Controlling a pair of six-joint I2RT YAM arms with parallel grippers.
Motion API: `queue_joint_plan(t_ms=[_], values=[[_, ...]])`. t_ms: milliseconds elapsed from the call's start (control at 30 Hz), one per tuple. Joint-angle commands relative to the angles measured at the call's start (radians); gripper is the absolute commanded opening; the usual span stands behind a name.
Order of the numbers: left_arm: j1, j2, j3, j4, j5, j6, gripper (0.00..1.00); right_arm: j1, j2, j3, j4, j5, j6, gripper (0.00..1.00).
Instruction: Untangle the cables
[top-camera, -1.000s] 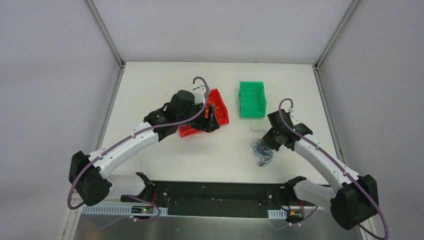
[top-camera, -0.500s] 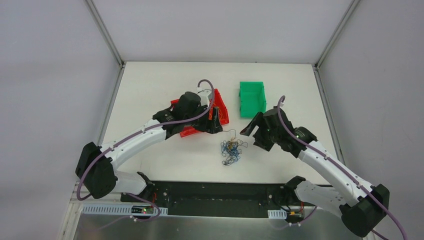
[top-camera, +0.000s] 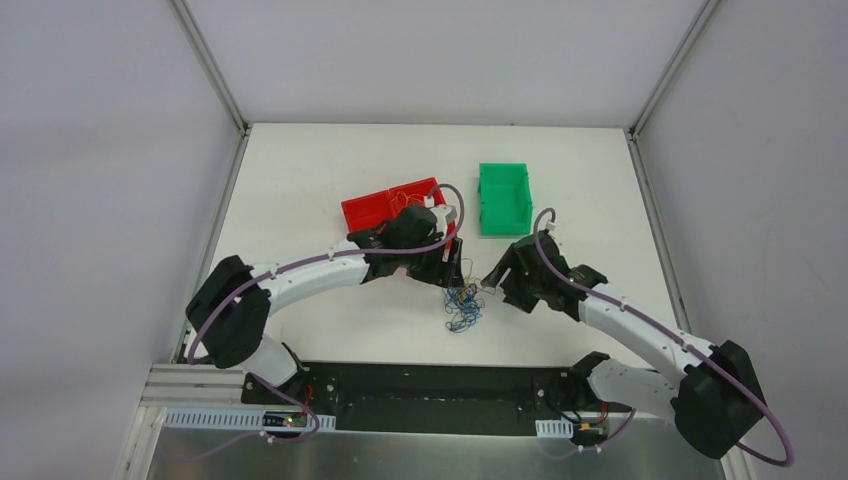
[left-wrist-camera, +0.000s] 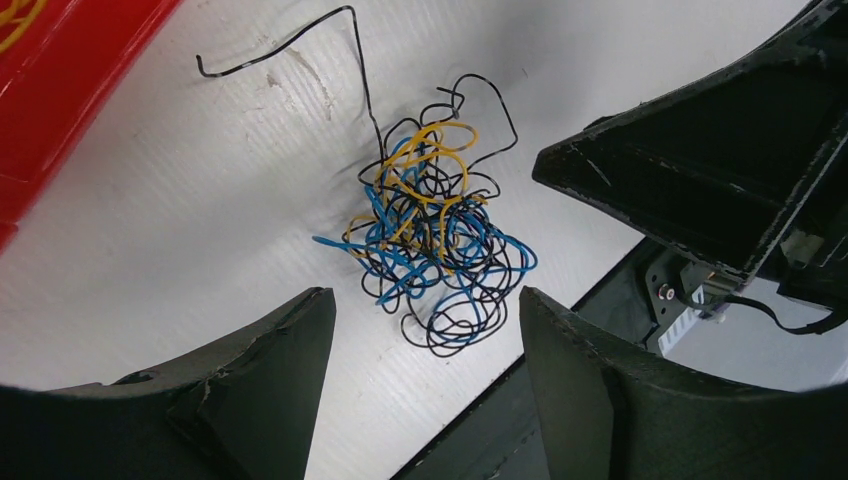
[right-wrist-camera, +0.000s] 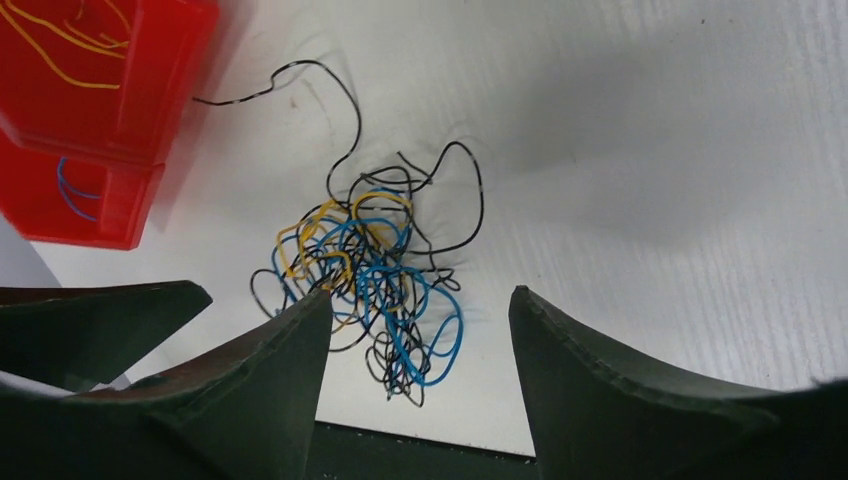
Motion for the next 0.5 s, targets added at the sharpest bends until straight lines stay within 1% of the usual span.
queue_joint_plan(t_ms=[0,67,200,267,300,333,367,400,433,467], values=[[-0.008,0.052,0.019,0.043,-0.001,-0.042,0.69,-0.012,0.038,-0.056,0.146,0.046,0.078,0.67],[-0.007,0.09,0.017,0.042,-0.003,-0.068,0.69,-0.013,0.075,-0.072,0.19,0.048,0.113,0.62],[-0.01,0.172,0.024,0.062,0.014,-0.103,0.68,-0.013,0.149,-0.08,0.252,0.052,0.147,0.49],[-0.013,0.21,0.033,0.077,0.03,-0.109,0.67,-0.013,0.164,-0.079,0.276,0.046,0.147,0.38],[-0.013,0.228,0.039,0.087,0.037,-0.111,0.64,-0.013,0.167,-0.077,0.281,0.042,0.145,0.26],[-0.012,0.241,0.043,0.093,0.042,-0.111,0.56,-0.014,0.168,-0.071,0.28,0.04,0.141,0.16],[-0.012,0.25,0.044,0.101,0.046,-0.11,0.44,-0.016,0.167,-0.067,0.273,0.038,0.138,0.06],[-0.013,0.252,0.043,0.107,0.04,-0.107,0.28,-0.018,0.159,-0.063,0.261,0.04,0.133,0.0],[-0.012,0.249,0.039,0.106,0.028,-0.108,0.13,-0.024,0.148,-0.06,0.243,0.046,0.129,0.0],[-0.011,0.235,0.031,0.101,0.006,-0.109,0.0,-0.031,0.131,-0.058,0.222,0.056,0.122,0.0]])
